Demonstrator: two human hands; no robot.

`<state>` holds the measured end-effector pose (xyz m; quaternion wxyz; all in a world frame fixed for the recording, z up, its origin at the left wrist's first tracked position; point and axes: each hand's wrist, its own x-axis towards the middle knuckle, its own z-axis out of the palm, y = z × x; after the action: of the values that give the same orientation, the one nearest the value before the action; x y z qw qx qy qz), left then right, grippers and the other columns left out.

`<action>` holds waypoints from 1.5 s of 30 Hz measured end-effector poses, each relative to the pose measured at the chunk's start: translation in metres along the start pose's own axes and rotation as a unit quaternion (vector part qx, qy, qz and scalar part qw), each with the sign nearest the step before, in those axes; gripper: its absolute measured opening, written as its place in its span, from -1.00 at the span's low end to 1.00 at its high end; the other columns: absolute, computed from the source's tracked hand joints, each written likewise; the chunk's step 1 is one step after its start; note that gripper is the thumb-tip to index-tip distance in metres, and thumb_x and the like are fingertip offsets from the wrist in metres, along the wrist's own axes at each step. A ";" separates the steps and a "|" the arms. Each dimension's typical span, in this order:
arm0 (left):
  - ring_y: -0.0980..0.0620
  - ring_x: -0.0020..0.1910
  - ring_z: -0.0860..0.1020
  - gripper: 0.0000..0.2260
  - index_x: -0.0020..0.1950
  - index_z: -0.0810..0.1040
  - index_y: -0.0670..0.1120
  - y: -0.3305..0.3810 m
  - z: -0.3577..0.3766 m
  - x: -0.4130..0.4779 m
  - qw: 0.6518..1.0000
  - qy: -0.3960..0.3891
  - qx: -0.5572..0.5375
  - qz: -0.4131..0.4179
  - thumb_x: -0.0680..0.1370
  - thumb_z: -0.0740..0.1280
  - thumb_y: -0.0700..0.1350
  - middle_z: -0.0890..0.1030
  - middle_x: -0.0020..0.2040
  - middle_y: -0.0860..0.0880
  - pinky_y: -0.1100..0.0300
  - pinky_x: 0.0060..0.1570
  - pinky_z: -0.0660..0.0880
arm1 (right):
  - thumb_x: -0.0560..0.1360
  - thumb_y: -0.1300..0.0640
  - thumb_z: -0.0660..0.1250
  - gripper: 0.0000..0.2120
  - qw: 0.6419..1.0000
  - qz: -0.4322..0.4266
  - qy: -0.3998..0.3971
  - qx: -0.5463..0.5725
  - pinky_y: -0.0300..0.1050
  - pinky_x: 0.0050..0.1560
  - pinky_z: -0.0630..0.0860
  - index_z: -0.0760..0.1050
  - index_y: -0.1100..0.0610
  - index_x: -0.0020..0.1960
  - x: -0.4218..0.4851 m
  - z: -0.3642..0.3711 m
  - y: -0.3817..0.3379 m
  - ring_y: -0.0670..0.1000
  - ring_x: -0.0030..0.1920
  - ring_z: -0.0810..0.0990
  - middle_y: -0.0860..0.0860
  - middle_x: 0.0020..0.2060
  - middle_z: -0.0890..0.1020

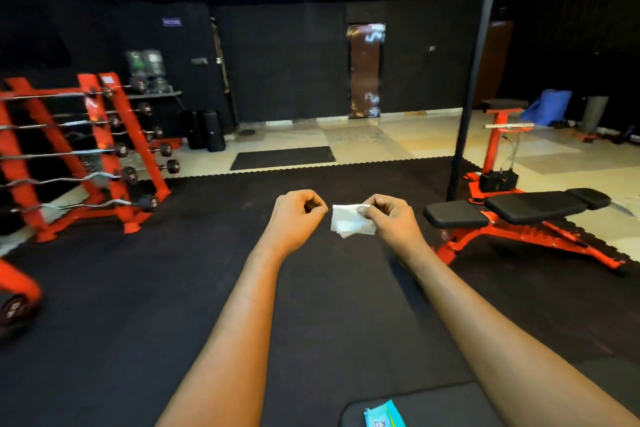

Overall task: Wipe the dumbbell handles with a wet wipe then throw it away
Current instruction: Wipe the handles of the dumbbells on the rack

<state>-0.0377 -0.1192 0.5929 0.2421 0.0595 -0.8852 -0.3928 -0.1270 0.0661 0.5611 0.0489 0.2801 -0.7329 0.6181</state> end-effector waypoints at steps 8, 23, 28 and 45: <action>-0.04 -0.25 0.61 -0.85 -0.14 0.63 0.05 -0.016 -0.051 -0.066 0.991 0.095 0.037 -0.091 0.57 0.34 -0.16 0.65 -0.24 0.00 0.07 -0.22 0.58 | 0.51 0.12 0.31 -0.75 0.993 -0.002 -0.100 0.059 -0.14 -0.26 0.36 0.50 0.14 -0.33 -0.008 0.063 -0.008 -0.10 -0.32 0.46 -0.03 -0.39 0.53; 0.21 -0.21 0.56 -0.92 0.03 0.66 0.00 -0.022 -0.150 -0.281 0.913 0.302 0.134 -0.238 0.60 0.39 -0.14 0.67 -0.13 0.08 0.47 -0.22 0.42 | 0.43 0.04 0.52 -0.70 0.923 -0.024 -0.353 0.153 -0.18 -0.42 0.53 0.46 0.18 -0.24 -0.123 0.199 -0.073 -0.05 -0.32 0.64 0.07 -0.30 0.64; 0.10 -0.09 0.62 -0.92 0.05 0.66 0.01 -0.021 -0.209 -0.370 0.872 0.359 0.175 -0.284 0.60 0.38 -0.13 0.68 -0.08 0.08 0.43 -0.16 0.48 | 0.49 0.11 0.46 -0.73 0.892 -0.020 -0.410 0.189 -0.06 -0.48 0.56 0.40 0.22 -0.13 -0.187 0.274 -0.122 0.09 -0.37 0.68 0.14 -0.22 0.60; 0.10 -0.08 0.63 -0.89 0.08 0.66 -0.07 -0.051 -0.432 -0.639 0.745 0.485 0.267 -0.372 0.59 0.39 -0.21 0.68 -0.07 0.03 0.38 -0.11 0.49 | 0.48 0.26 0.45 -0.91 0.766 -0.069 -0.593 0.238 -0.12 -0.33 0.64 0.60 0.13 -0.04 -0.406 0.533 -0.307 -0.02 -0.19 0.69 0.06 -0.12 0.65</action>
<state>0.7230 -0.2530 0.5600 0.4474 0.6290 -0.6248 -0.1175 0.5041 -0.3139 0.5380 -0.4209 0.6435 -0.4242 0.4783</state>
